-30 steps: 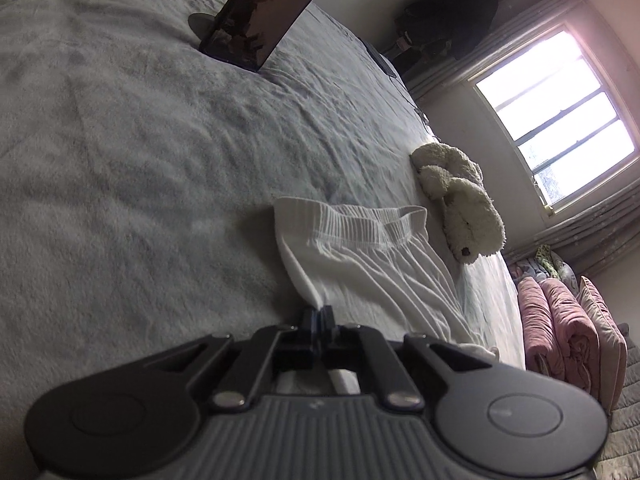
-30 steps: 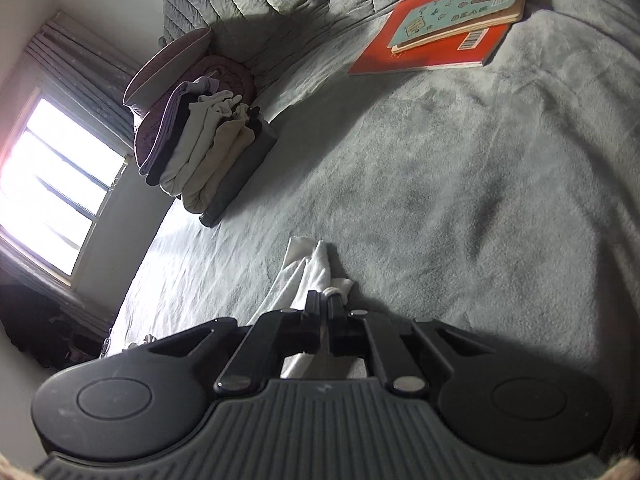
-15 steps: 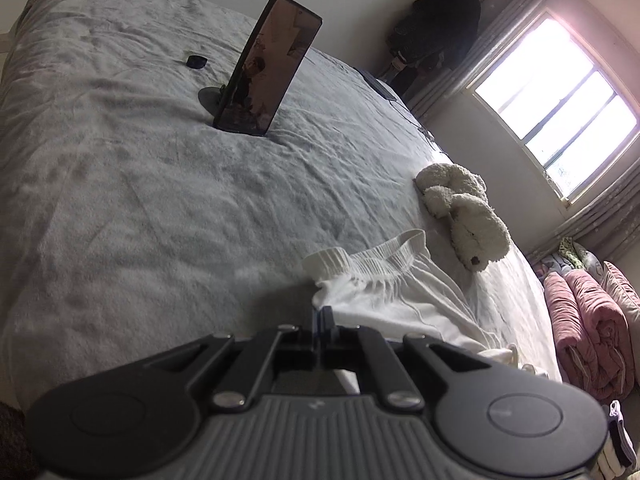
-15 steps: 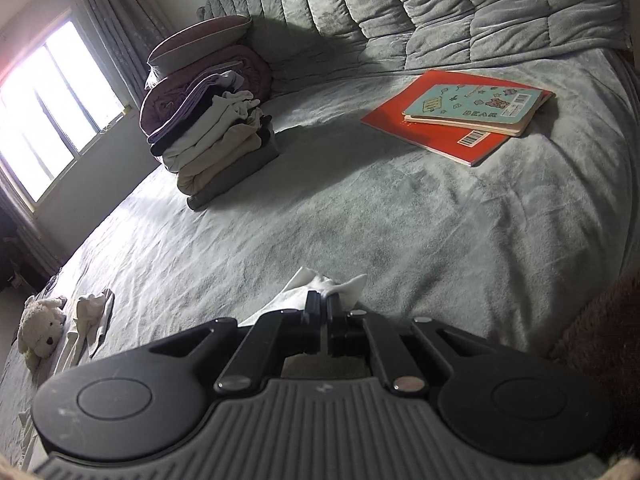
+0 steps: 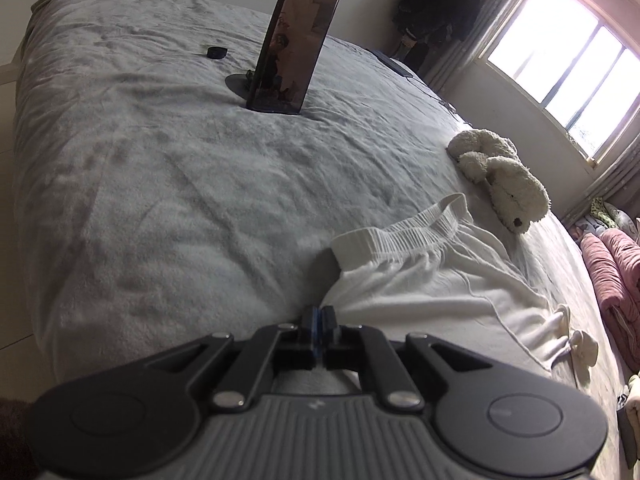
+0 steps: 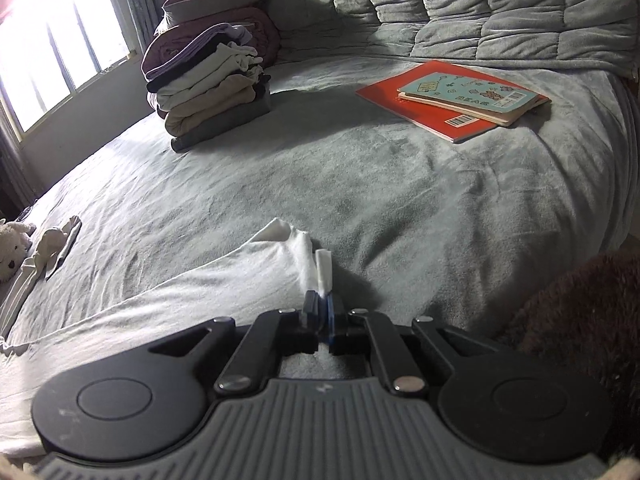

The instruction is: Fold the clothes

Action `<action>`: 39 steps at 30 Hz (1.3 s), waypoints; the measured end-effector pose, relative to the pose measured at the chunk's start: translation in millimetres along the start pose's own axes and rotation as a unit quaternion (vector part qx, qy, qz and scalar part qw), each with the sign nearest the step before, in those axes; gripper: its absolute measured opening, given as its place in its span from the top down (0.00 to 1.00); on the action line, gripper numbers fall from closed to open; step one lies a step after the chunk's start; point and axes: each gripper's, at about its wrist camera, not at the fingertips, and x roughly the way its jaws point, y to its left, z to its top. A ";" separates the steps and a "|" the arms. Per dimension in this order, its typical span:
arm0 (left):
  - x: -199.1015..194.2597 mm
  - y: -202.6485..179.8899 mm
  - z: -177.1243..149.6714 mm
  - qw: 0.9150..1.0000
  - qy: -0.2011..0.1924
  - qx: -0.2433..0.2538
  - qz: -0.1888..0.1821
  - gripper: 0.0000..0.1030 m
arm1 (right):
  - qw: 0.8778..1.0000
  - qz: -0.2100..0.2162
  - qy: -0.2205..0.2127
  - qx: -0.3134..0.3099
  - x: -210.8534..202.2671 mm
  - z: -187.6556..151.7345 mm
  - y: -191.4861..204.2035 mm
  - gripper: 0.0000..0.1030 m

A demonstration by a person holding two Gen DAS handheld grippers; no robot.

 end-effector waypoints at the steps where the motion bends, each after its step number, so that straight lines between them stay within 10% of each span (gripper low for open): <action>1: -2.0 -0.3 0.0 1.000 -0.001 0.002 -0.005 0.89 | 1.000 0.002 -0.001 0.000 -1.2 1.9 -1.1 0.86; 4: -10.7 -5.7 -0.9 1.000 -0.008 0.021 -0.005 0.70 | 1.000 0.010 -0.004 0.001 -4.9 7.5 -4.6 0.80; 6: -16.5 -10.9 -0.7 0.999 -0.008 0.036 0.002 0.62 | 1.000 0.009 -0.010 -0.005 -6.6 12.9 -4.5 0.57; 11: -27.0 -26.7 -0.1 0.998 0.013 0.063 0.009 0.47 | 0.999 0.027 -0.018 -0.032 1.1 29.4 -2.8 0.57; 19: -32.8 -54.3 -12.1 0.993 -0.008 0.113 -0.018 0.45 | 0.994 0.046 -0.012 -0.101 22.0 39.5 15.1 0.57; 25: -10.9 -69.4 -10.8 0.983 -0.024 0.149 -0.109 0.43 | 0.989 0.076 -0.006 -0.123 27.0 29.3 28.1 0.57; 33: 27.8 -47.5 22.8 0.993 -0.022 0.112 0.036 0.44 | 0.990 0.059 0.013 -0.129 36.4 25.3 25.1 0.55; 39: 39.0 -53.0 59.7 0.996 -0.002 0.089 -0.016 0.43 | 0.985 0.061 0.016 -0.163 34.9 39.6 56.9 0.51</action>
